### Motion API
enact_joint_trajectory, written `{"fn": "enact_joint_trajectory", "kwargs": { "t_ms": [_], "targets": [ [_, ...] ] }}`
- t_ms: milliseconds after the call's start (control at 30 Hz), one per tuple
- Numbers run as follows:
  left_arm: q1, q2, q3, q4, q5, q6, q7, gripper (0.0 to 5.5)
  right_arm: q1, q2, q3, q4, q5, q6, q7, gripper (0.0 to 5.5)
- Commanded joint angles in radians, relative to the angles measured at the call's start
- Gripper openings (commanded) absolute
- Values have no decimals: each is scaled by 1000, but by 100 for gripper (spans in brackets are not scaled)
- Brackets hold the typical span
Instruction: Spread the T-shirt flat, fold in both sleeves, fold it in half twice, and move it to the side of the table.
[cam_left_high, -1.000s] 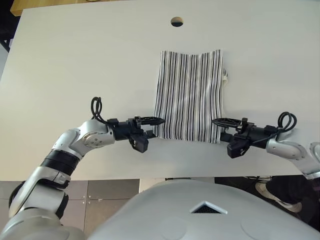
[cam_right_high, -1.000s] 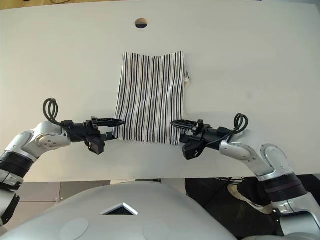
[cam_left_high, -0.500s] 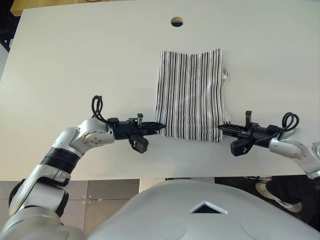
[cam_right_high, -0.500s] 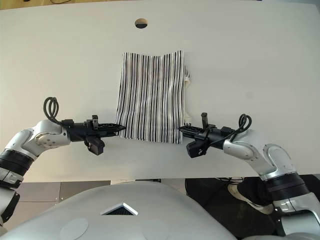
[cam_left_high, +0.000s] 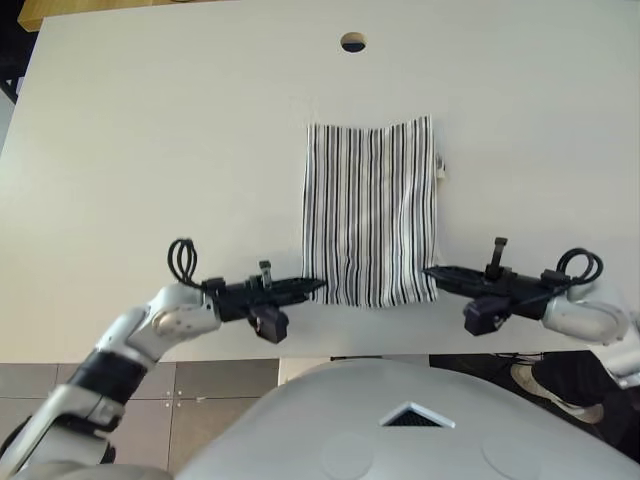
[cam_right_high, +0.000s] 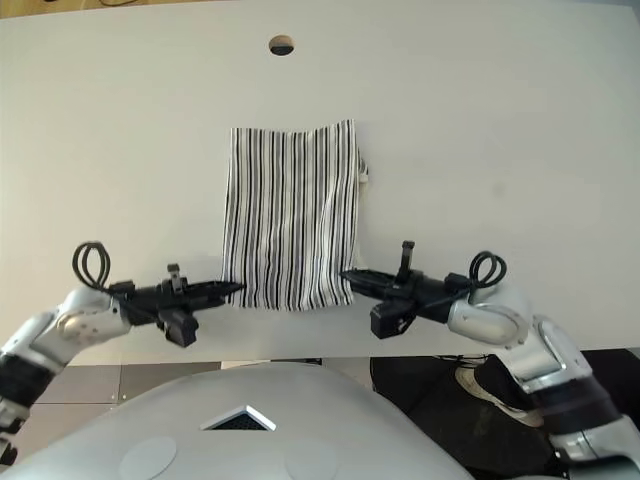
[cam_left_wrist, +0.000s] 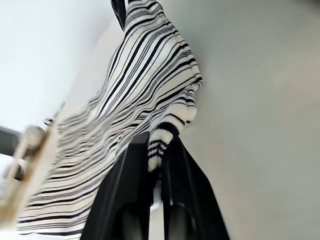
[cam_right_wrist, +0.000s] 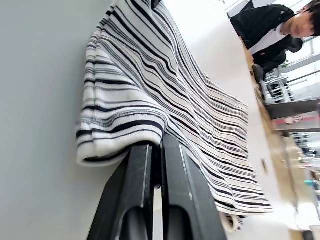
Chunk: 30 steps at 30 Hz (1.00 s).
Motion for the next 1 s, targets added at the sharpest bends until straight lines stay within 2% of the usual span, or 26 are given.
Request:
{"fn": "enact_joint_trajectory", "kwargs": {
  "t_ms": [33,167,267,567,833,867,1000],
  "targets": [
    [89,42,59,-53,-12,82,-17,14,24,-35,-40,-17,25,31,37,10],
    [38,-37,134,-121,-161,138,14,14,-26,16,-25,14,14,49,51,10],
    [-52,-120,181,-81,-178,208,41,14,-107,95,-23,66,-15,64,12,10],
    [-354,-305,176,173,47,272,136,14,-372,356,-65,226,-138,204,-218,10],
    [-591,-399,118,530,201,222,256,14,-494,438,-33,412,-247,268,-330,10],
    [-618,-409,112,580,212,217,274,48,-518,450,-23,440,-256,269,-335,37],
    [-693,-438,105,721,245,224,356,106,-609,496,17,574,-293,255,-382,103]
  ]
}}
